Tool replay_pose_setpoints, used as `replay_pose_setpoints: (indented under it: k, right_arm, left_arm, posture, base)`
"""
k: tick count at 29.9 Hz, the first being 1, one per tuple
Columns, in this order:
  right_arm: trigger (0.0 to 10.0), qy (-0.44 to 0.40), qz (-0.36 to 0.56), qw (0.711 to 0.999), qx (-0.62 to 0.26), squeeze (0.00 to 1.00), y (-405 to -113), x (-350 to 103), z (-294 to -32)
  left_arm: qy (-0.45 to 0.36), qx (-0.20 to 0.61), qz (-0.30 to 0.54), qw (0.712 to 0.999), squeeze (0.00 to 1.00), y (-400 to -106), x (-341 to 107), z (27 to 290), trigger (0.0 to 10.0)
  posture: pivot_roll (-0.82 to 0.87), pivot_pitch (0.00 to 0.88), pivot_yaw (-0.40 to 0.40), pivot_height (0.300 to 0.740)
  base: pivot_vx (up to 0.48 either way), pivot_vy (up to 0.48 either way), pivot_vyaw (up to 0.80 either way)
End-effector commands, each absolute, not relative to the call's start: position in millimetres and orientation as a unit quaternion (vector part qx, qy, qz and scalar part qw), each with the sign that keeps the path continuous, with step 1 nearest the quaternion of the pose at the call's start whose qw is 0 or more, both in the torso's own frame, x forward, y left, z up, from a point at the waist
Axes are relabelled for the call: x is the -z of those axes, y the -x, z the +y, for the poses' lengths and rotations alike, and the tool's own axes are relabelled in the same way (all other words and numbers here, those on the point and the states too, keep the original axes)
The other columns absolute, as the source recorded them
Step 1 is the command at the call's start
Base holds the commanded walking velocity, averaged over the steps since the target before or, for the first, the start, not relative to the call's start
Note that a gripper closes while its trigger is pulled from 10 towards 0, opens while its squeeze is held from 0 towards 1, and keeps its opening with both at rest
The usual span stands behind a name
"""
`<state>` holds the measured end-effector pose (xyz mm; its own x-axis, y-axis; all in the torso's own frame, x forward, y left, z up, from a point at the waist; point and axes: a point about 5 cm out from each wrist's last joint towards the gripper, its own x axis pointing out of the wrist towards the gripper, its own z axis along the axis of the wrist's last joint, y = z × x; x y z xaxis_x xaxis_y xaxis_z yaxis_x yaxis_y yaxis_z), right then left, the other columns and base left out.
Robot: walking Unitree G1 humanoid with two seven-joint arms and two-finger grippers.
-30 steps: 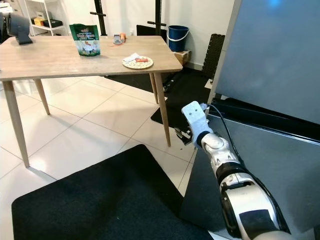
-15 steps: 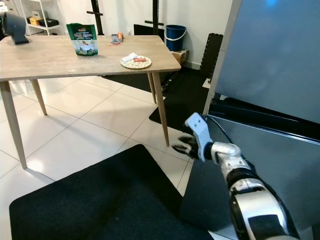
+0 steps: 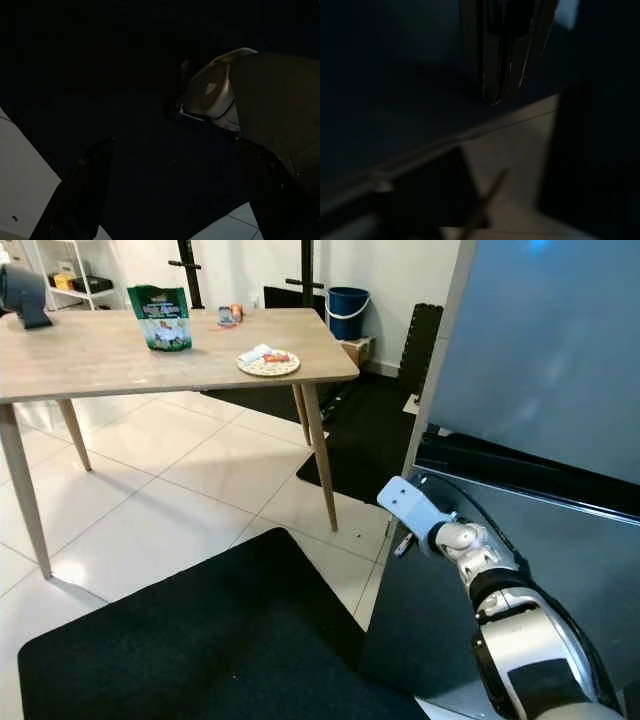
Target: Restocking fridge
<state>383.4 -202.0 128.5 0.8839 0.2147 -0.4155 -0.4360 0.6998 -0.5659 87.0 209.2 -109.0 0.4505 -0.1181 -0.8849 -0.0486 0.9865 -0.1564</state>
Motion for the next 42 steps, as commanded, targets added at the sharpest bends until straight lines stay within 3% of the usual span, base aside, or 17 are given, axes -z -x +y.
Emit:
replay_pose_setpoints:
  k: [1,11,15,17,18,20,22,23,26,28,31,33,35,36,38,42]
  right_arm:
    - [10.0,0.337,0.118,0.929,-0.095,0.0,-394,-155,-215]
    - [10.0,0.333,0.041,0.942,-0.001,0.0,-407,-191,-212]
    - [10.0,0.3,0.061,0.951,-0.049,0.0,-405,-179,-201]
    - [10.0,0.232,0.121,0.953,-0.153,0.0,-390,-136,-182]
    - [10.0,0.232,0.121,0.953,-0.153,0.0,-390,-136,-182]
    - [10.0,0.14,0.199,0.943,-0.228,0.0,-361,-82,-171]
    - [10.0,0.109,0.227,0.937,-0.243,0.0,-348,-62,-170]
    - [10.0,0.109,0.227,0.937,-0.243,0.0,-348,-62,-170]
    - [10.0,0.08,0.295,0.921,-0.242,0.0,-307,-12,-174]
    - [10.0,0.08,0.295,0.921,-0.242,0.0,-307,-12,-174]
    - [10.0,0.064,0.346,0.918,-0.183,0.0,-276,18,-189]
    - [10.0,0.064,0.346,0.918,-0.183,0.0,-276,18,-189]
    - [10.0,0.034,0.409,0.909,-0.074,0.0,-234,49,-216]
    - [10.0,0.034,0.409,0.909,-0.074,0.0,-234,49,-216]
    - [10.0,-0.017,0.452,0.892,-0.009,0.0,-196,67,-235]
    - [10.0,-0.042,0.484,0.874,0.007,0.0,-168,78,-244]
  left_arm:
    - [0.084,0.04,0.54,0.837,0.0,-78,112,201,10.0]
    - [0.08,0.038,0.541,0.837,0.0,-76,112,204,10.0]
    - [0.08,0.036,0.54,0.837,0.0,-76,112,205,10.0]
    - [0.081,0.037,0.541,0.836,0.0,-75,112,203,10.0]
    - [0.081,0.037,0.541,0.836,0.0,-75,112,203,10.0]
    - [0.083,0.042,0.541,0.836,0.0,-76,113,200,10.0]
    - [0.083,0.044,0.539,0.837,0.0,-77,113,199,10.0]
    - [0.083,0.044,0.539,0.837,0.0,-77,113,199,10.0]
    - [0.08,0.047,0.534,0.84,0.0,-83,111,199,10.0]
    - [0.08,0.047,0.534,0.84,0.0,-83,111,199,10.0]
    - [0.078,0.048,0.53,0.843,0.0,-89,110,199,10.0]
    - [0.078,0.048,0.53,0.843,0.0,-89,110,199,10.0]
    - [0.078,0.045,0.525,0.846,0.0,-93,109,200,10.0]
    - [0.078,0.045,0.525,0.846,0.0,-93,109,200,10.0]
    - [0.073,0.043,0.523,0.848,0.0,-96,109,201,10.0]
    - [0.071,0.041,0.52,0.85,0.0,-99,108,202,10.0]
  posture:
    - [-0.01,0.058,-0.084,0.74]
    - [0.0,0.068,-0.083,0.74]
    - [0.0,0.07,-0.084,0.74]
    - [-0.01,0.068,-0.081,0.74]
    - [-0.01,0.068,-0.081,0.74]
    - [-0.02,0.064,-0.078,0.74]
    - [-0.02,0.061,-0.078,0.74]
    - [-0.02,0.061,-0.078,0.74]
    - [-0.02,0.055,-0.074,0.74]
    - [-0.02,0.055,-0.074,0.74]
    - [-0.03,0.05,-0.073,0.74]
    - [-0.03,0.05,-0.073,0.74]
    - [-0.03,0.041,-0.069,0.74]
    - [-0.03,0.041,-0.069,0.74]
    - [-0.03,0.038,-0.067,0.74]
    - [-0.04,0.032,-0.068,0.74]
  base:
    - [0.0,0.0,0.0]
    - [0.0,0.0,0.0]
    - [0.0,0.0,0.0]
    - [0.0,0.0,0.0]
    - [0.0,0.0,0.0]
    - [0.0,0.0,0.0]
    - [0.0,0.0,0.0]
    - [0.0,0.0,0.0]
    - [0.0,0.0,0.0]
    - [0.0,0.0,0.0]
    - [0.0,0.0,0.0]
    - [0.0,0.0,0.0]
    - [0.0,0.0,0.0]
    - [0.0,0.0,0.0]
    - [0.0,0.0,0.0]
    - [0.0,0.0,0.2]
